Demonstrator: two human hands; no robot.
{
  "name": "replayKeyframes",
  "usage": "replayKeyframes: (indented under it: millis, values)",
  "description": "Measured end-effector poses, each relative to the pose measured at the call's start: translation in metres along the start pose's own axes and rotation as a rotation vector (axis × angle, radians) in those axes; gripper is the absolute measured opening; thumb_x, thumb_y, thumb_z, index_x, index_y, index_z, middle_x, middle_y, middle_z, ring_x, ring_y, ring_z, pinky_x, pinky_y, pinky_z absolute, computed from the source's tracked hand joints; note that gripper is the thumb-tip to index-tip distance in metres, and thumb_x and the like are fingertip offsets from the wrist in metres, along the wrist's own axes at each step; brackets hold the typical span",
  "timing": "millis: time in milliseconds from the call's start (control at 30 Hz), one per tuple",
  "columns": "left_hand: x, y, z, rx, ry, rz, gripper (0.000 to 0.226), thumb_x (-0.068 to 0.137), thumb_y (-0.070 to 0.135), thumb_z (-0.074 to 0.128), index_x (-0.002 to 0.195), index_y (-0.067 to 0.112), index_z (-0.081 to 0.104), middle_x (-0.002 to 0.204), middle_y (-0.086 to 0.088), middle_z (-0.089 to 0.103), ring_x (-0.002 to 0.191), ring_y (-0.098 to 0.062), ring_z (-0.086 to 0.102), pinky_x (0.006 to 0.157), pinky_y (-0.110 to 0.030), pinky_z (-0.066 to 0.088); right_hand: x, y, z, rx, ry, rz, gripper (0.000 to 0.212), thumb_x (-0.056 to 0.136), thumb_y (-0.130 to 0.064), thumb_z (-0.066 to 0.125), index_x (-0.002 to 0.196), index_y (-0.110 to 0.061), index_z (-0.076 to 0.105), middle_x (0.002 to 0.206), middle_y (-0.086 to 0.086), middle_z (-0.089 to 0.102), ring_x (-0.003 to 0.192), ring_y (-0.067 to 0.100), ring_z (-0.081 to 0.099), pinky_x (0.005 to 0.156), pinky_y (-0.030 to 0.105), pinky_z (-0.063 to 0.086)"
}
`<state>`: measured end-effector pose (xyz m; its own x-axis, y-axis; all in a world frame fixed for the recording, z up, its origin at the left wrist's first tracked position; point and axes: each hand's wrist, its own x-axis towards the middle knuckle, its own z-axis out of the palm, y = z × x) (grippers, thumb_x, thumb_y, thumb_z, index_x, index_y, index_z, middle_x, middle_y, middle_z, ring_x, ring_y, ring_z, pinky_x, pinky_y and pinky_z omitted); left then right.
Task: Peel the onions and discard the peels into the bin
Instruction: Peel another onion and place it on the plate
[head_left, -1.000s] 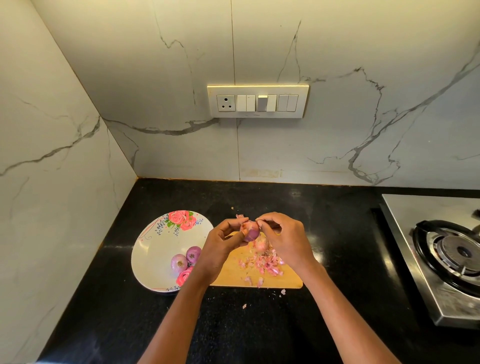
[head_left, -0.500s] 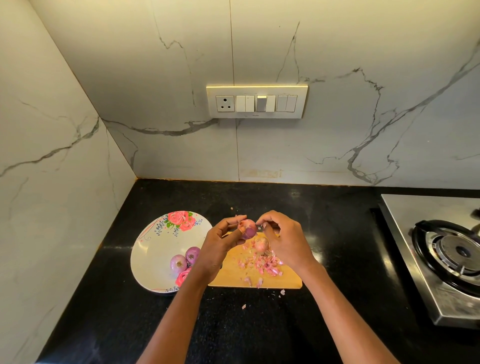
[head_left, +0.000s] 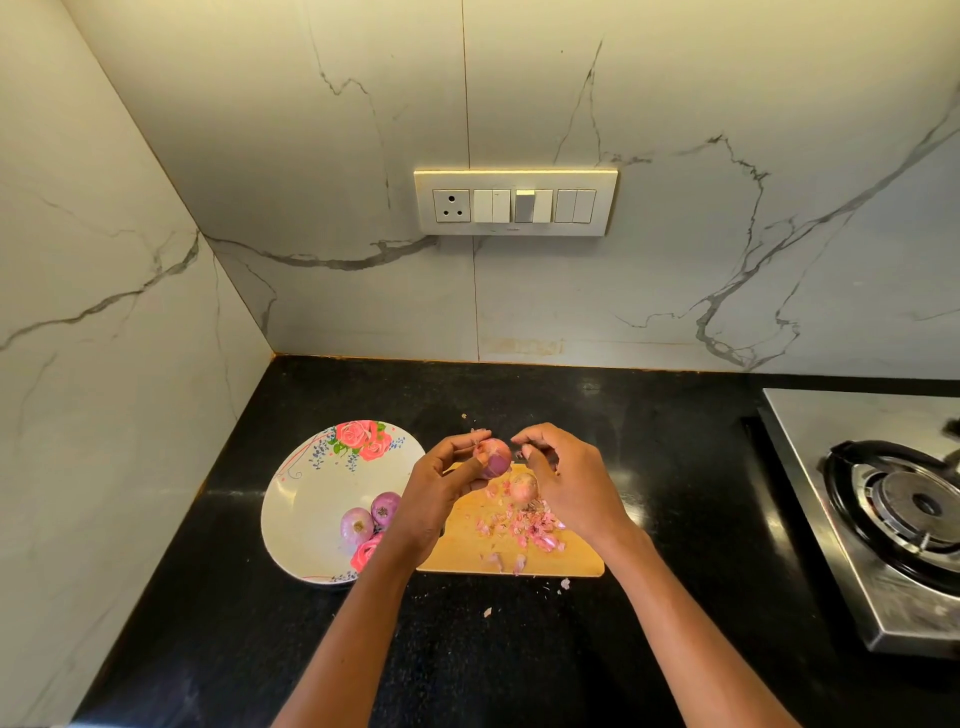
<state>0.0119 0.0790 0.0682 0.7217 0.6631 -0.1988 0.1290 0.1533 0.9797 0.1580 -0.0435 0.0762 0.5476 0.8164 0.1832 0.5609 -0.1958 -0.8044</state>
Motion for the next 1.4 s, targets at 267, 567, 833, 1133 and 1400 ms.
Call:
replayKeyframes:
  millis: [267,567,833,1133,1400]
  values:
    - [0.0028,0.0006,0.0004,0.029,-0.007,0.005,0.044,0.089,0.038,0.066,0.130,0.025,0.064,0.126,0.003,0.069,0.112,-0.015,0.068,0.096,-0.034,0.057,-0.0005,-0.0033,-0.0012,0.004,0.000,-0.003,0.023,0.100,-0.005,0.055,0.103,-0.025,0.066,0.103,-0.013,0.065,0.099,0.001,0.060,0.080,0.013,0.047]
    - [0.0008,0.0053,0.0052,0.013,-0.012,0.010,0.046,0.084,0.041,0.068,0.127,0.025,0.065,0.122,0.001,0.071,0.109,-0.015,0.069,0.094,-0.032,0.058,0.0002,-0.0058,-0.0024,0.104,-0.064,-0.004,0.024,0.099,-0.029,0.065,0.123,-0.026,0.066,0.110,-0.014,0.068,0.103,-0.003,0.063,0.083,0.012,0.052]
    - [0.0000,0.0069,0.0044,0.036,-0.033,0.046,0.043,0.087,0.040,0.068,0.128,0.025,0.067,0.125,0.002,0.070,0.113,-0.015,0.068,0.092,-0.031,0.058,-0.0017,-0.0041,-0.0035,0.117,0.042,-0.086,0.017,0.092,-0.024,0.074,0.108,-0.019,0.078,0.098,-0.011,0.074,0.094,0.002,0.069,0.079,0.016,0.056]
    - [-0.0032,0.0058,0.0047,-0.013,-0.045,0.025,0.043,0.086,0.039,0.067,0.127,0.027,0.067,0.124,0.002,0.071,0.114,-0.017,0.068,0.096,-0.033,0.057,-0.0043,0.0007,-0.0017,0.126,0.078,-0.033,0.012,0.093,-0.016,0.073,0.104,-0.018,0.077,0.092,-0.013,0.074,0.088,0.001,0.070,0.077,0.016,0.056]
    - [-0.0008,0.0065,0.0042,-0.026,-0.026,0.019,0.048,0.084,0.039,0.071,0.129,0.023,0.066,0.123,0.002,0.072,0.114,-0.017,0.067,0.098,-0.034,0.056,-0.0028,-0.0056,-0.0014,0.199,0.011,-0.013,0.017,0.092,-0.019,0.075,0.109,-0.021,0.077,0.100,-0.014,0.074,0.095,0.001,0.069,0.080,0.014,0.054]
